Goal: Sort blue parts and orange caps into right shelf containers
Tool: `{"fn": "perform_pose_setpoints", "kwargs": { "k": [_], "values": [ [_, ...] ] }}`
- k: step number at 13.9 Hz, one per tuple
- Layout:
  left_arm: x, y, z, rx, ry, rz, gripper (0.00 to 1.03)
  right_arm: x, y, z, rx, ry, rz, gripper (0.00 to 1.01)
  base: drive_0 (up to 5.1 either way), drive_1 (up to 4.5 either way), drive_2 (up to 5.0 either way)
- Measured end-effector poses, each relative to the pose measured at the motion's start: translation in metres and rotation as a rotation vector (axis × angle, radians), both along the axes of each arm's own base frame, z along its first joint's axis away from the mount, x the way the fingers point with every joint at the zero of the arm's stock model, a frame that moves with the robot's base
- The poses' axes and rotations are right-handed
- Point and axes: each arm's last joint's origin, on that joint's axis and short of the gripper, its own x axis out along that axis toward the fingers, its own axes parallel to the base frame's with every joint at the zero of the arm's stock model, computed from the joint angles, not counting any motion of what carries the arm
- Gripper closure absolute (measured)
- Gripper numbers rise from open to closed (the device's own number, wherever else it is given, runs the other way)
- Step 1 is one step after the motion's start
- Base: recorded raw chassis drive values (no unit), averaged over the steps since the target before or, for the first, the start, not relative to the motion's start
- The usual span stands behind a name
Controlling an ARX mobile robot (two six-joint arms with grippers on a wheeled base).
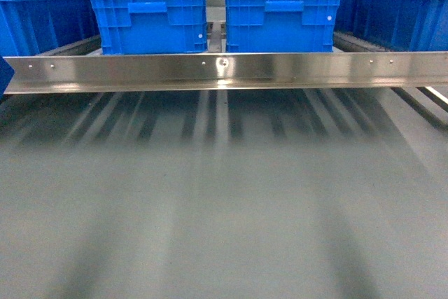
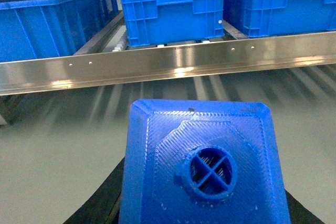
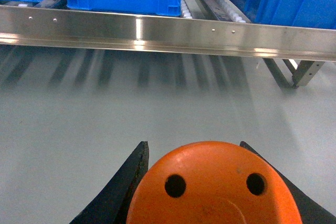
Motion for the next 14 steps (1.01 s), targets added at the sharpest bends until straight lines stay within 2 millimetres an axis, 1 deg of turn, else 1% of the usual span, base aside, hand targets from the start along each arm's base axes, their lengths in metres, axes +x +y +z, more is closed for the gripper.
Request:
{"fn": "perform_pose_setpoints", "kwargs": {
  "k": [14],
  "values": [
    [0.0000, 0.0007, -0.0005, 0.000, 0.004, 0.004, 0.59, 0.0000, 0.0001, 0.0001, 0.000, -0.001, 0.001, 0.58, 0.1, 4.28, -4.1]
  ]
}}
